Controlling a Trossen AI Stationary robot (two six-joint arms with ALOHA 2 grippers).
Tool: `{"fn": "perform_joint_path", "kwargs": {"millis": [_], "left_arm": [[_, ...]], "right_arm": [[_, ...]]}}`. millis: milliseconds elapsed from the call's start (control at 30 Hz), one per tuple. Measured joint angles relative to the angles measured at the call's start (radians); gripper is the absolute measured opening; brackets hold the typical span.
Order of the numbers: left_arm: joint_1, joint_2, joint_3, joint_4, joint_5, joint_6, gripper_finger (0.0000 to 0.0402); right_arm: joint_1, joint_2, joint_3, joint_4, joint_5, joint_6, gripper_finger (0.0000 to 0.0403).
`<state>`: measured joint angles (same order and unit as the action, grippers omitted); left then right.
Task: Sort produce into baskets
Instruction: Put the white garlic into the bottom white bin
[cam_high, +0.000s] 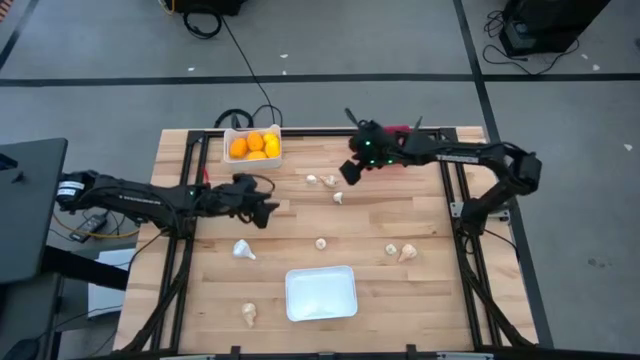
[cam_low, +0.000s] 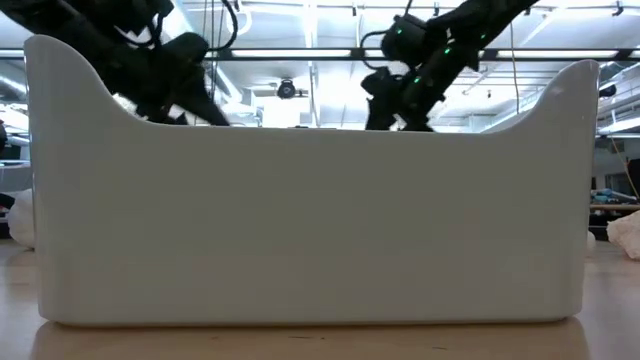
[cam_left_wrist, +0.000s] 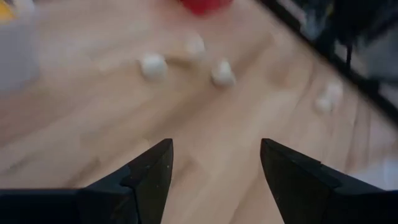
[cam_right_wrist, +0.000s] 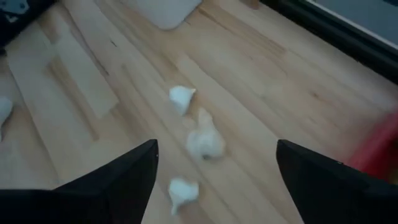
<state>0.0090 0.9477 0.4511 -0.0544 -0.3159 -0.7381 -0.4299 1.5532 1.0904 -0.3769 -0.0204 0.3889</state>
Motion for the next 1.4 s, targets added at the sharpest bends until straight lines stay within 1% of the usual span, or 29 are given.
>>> {"fn": "perform_joint_path", "kwargs": {"millis": [133,267,367,433,600,700,800,900,1167,1400], "left_arm": [[0.026,-0.001,0.037,0.013,0.001,0.064,0.0244],[0.03,-0.001,0.064,0.014,0.027,0.131,0.0243],[0.03,-0.001,0.067,0.014,0.053,0.139,0.0243],[0.03,-0.001,0.067,0.025,0.076,0.15,0.0243],[0.027,-0.001,0.067,0.04,0.08,0.13,0.0243],[0.027,-0.001,0.067,0.041,0.08,0.129,0.0243],[0.027,-0.001,0.067,0.047,0.081,0.136,0.0243],[0.027,-0.001,0.067,0.055,0.081,0.155,0.0243],[0.035,0.0,0.067,0.064,0.073,0.183,0.0243],[0.038,0.0,0.067,0.063,0.065,0.186,0.0243]], "right_arm": [[0.003,0.095,0.001,0.055,-0.006,-0.001,0.0326],[-0.004,0.189,0.001,0.07,-0.099,-0.04,0.0313],[-0.002,0.246,0.001,0.104,-0.154,-0.112,0.0305],[0.0,0.27,0.0,0.135,-0.158,-0.144,0.0303],[-0.003,0.293,0.0,0.225,-0.146,-0.213,0.0301],[-0.008,0.308,0.003,0.238,-0.123,-0.244,0.0301],[-0.018,0.318,0.004,0.223,-0.142,-0.244,0.0293],[-0.021,0.328,0.006,0.223,-0.152,-0.25,0.0271],[-0.017,0.358,0.006,0.225,-0.199,-0.252,0.0181],[-0.017,0.361,0.005,0.247,-0.195,-0.244,0.0111]]}}
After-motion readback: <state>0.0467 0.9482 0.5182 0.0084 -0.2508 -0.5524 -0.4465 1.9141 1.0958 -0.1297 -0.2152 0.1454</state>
